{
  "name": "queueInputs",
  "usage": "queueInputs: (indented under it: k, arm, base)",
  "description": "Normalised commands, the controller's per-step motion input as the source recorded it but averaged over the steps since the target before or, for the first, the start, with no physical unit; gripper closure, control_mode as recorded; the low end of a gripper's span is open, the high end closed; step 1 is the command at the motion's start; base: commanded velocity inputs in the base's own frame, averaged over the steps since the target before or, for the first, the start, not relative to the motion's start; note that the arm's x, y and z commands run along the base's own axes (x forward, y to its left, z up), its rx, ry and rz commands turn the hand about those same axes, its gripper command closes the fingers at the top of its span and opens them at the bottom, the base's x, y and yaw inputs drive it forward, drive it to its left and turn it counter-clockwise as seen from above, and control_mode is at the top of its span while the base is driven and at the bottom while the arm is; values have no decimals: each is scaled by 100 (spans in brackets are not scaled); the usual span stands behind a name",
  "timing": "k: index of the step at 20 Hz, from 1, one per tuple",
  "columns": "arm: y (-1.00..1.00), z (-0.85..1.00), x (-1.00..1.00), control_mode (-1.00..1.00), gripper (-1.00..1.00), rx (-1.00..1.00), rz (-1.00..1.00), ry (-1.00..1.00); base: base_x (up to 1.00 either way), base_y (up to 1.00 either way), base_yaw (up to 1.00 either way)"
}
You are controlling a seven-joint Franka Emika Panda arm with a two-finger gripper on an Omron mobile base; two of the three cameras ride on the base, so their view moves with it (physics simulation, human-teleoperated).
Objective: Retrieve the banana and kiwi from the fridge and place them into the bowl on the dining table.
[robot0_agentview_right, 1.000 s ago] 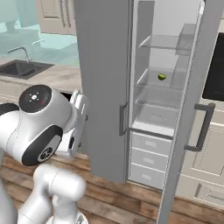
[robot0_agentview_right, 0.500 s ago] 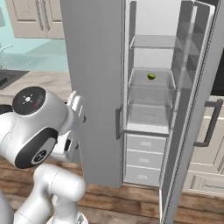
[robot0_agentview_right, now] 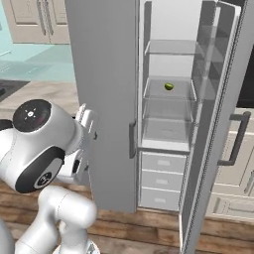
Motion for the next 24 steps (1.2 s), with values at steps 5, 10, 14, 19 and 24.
queueInputs:
  k: [5,10,14,19,24]
  arm:
    - [0,0,0,100,-100,0,0,0]
    - [0,0,0,100,-100,0,0,0]
    - [0,0,0,100,-100,0,0,0]
    - [0,0,0,100,-100,0,0,0]
    - [0,0,0,100,-100,0,0,0]
  base:
    - [45,-21,9]
    - [65,-26,19]
    - [53,-34,23]
    - [7,-41,11]
    - [0,-40,1]
